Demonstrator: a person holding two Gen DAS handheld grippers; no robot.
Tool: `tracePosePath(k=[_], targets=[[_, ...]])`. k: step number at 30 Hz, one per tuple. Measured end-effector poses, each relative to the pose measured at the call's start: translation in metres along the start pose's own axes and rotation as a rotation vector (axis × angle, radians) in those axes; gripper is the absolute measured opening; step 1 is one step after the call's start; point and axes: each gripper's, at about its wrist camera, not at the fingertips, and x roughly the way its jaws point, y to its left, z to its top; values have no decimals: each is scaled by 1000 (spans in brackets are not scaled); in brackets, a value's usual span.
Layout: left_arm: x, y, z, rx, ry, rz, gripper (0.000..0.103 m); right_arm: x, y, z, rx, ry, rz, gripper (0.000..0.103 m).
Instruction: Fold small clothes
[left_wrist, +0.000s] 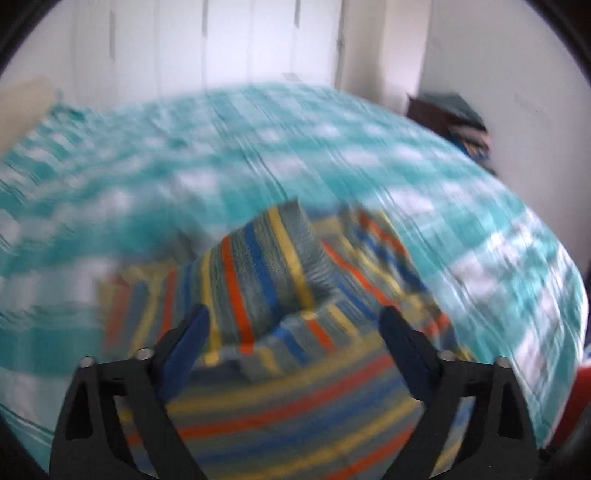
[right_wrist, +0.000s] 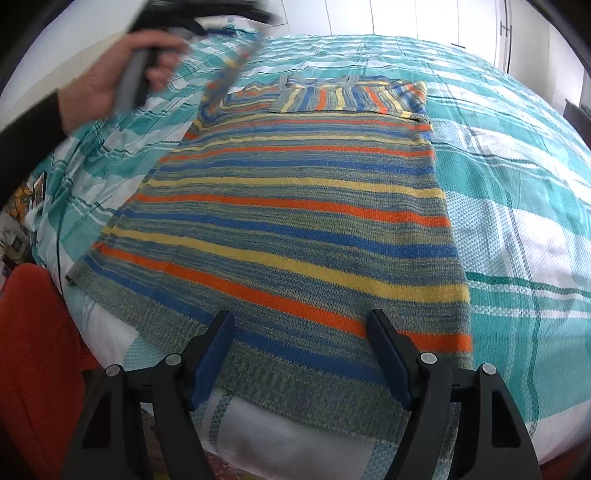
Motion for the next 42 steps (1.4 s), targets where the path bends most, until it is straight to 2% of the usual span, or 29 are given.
tracePosePath(k=[1, 3, 5, 7, 10, 12, 14, 16, 17, 18, 19, 21, 22, 23, 24, 28, 30, 32, 35, 38, 40, 42], targets=[[14, -1, -20, -33, 79, -43, 77, -3, -3, 1, 12, 1, 9, 73], [10, 13, -58, -125, 149, -82, 75, -11, -10, 3, 44, -11, 27, 73], [-10, 40, -83, -226, 143, -108, 75, -16, -16, 3, 63, -18, 38, 73], [-37, 77, -96, -326, 95, -94, 77, -18, -20, 6, 74, -26, 48, 73], [-60, 141, -91, -485, 6, -26, 79, -18, -22, 12, 105, -35, 72, 73], [-57, 182, -77, -583, -21, -34, 79, -15, -20, 15, 114, -34, 78, 73], [-41, 200, -67, -629, 8, -65, 79, -11, -13, 15, 98, -24, 72, 73], [-9, 213, -61, -671, 95, -125, 80, -10, -3, 12, 62, -15, 62, 73], [1, 216, -65, -694, 125, -158, 61, -9, 1, 12, 45, -12, 56, 73], [10, 218, -70, -718, 145, -199, 28, -8, 4, 11, 29, -10, 50, 73], [18, 215, -74, -713, 171, -212, 6, -7, 6, 10, 15, -7, 43, 73], [12, 210, -73, -644, 147, -104, 4, -4, 7, 11, -3, -2, 29, 73], [6, 213, -77, -645, 131, -66, 4, -4, 7, 11, 0, -4, 29, 73], [2, 221, -84, -679, 125, -39, 4, -4, 6, 11, 4, -8, 29, 73], [2, 227, -91, -697, 127, -49, 4, -3, 5, 11, 7, -8, 26, 73], [5, 212, -87, -629, 152, -16, 11, 4, 1, 8, 23, 12, 28, 73], [6, 202, -80, -596, 165, 8, 27, 3, 1, 9, 20, 8, 27, 73], [1, 198, -82, -580, 153, 33, 61, -3, 0, 10, 25, -9, 24, 73], [-34, 183, -97, -497, 113, 125, 84, -16, -5, 14, 31, -54, 11, 73], [-59, 178, -123, -460, 88, 167, 91, -27, -13, 17, 40, -100, -18, 73], [-75, 177, -145, -452, 72, 200, 92, -34, -24, 18, 60, -128, -53, 73], [-76, 173, -157, -442, 70, 245, 92, -40, -37, 21, 81, -149, -96, 73]])
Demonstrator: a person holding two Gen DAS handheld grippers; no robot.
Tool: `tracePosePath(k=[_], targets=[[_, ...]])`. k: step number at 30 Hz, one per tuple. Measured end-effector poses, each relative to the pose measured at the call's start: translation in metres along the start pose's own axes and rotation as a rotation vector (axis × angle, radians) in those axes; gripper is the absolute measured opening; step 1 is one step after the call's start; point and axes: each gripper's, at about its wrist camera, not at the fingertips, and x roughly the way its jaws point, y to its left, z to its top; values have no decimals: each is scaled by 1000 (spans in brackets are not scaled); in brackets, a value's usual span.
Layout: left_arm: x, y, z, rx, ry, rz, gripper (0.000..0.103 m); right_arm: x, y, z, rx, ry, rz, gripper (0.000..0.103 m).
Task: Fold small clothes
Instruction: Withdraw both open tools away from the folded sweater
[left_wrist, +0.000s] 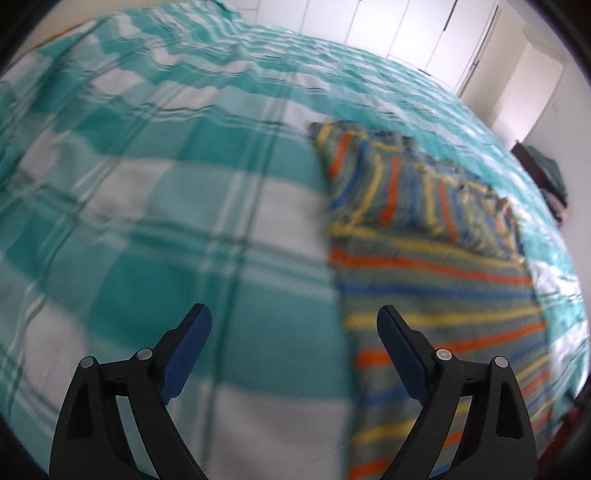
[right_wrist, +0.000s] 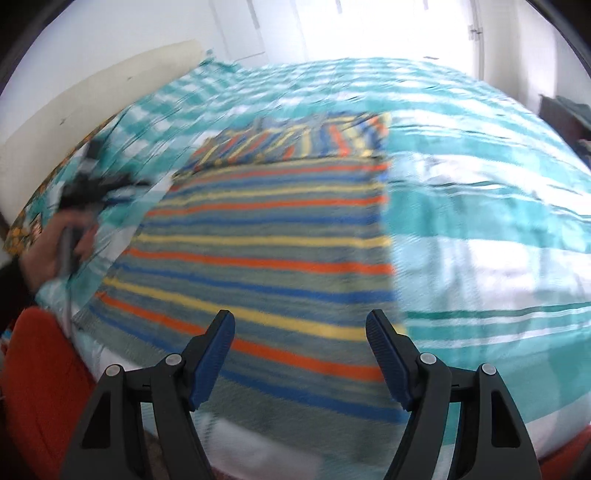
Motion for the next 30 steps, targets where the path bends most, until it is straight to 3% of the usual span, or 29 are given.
tracePosePath(k=[4, 5, 7, 11, 16, 17, 19, 22, 30], targets=[[13, 9, -14, 39, -25, 89, 97, -6, -39, 21, 54, -54, -90, 73], [23, 13, -18, 44, -18, 84, 102, -7, -55, 30, 66, -80, -129, 73], [32, 17, -24, 45, -15, 61, 103, -3, -80, 46, 86, -100, -197, 73], [31, 13, -24, 65, -32, 85, 103, 14, -132, 69, 161, -115, -320, 73], [30, 16, -26, 52, -32, 69, 103, 48, -176, 72, 205, -59, -410, 73], [30, 15, -27, 56, -33, 75, 103, 58, -183, 67, 221, -27, -412, 74], [30, 13, -27, 62, -29, 84, 103, 77, -196, 54, 262, 24, -377, 87], [31, 14, -26, 62, -27, 84, 103, 78, -197, 51, 260, 22, -339, 101], [31, 13, -26, 65, -25, 91, 103, 83, -195, 52, 246, 58, -344, 103]])
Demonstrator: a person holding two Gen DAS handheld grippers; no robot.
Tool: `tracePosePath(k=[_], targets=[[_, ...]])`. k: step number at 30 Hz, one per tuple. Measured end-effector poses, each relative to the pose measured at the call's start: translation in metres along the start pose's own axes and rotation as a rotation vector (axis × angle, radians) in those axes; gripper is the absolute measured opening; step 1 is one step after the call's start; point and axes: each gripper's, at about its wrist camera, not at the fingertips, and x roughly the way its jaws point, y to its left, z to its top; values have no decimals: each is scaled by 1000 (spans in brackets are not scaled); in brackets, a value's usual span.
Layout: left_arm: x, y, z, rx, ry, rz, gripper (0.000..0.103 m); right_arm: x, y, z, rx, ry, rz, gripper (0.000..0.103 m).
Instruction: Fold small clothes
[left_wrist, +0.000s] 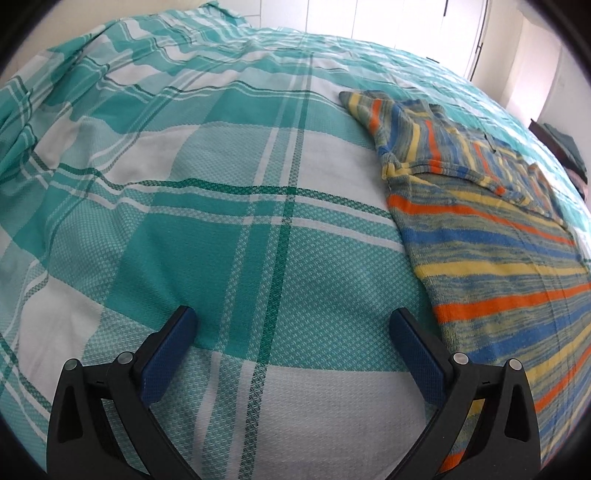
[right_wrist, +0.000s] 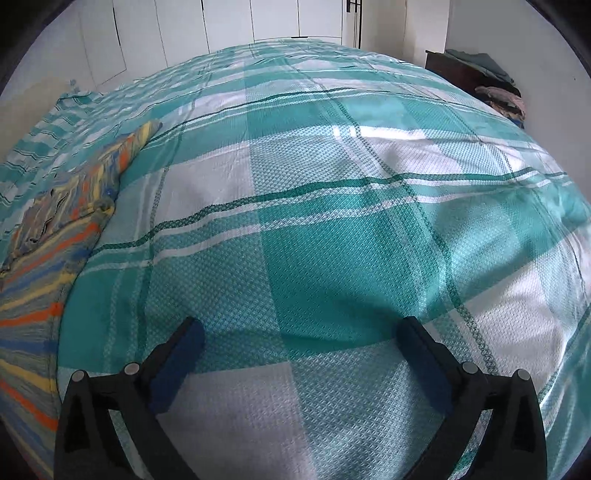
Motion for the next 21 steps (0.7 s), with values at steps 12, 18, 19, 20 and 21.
tracePosePath(k=[12, 18, 19, 20, 21], targets=[[0, 0, 0, 0, 0, 0, 103, 4, 5, 4, -51, 4, -19, 103], [0, 0, 0, -1, 0, 0, 103, 4, 5, 5, -52, 8, -20, 103], [0, 0, 0, -1, 0, 0, 103, 4, 5, 5, -50, 8, -19, 103], [0, 0, 0, -1, 0, 0, 103, 4, 5, 5, -51, 8, -19, 103], [0, 0, 0, -1, 0, 0, 103, 4, 5, 5, -52, 9, -20, 103]])
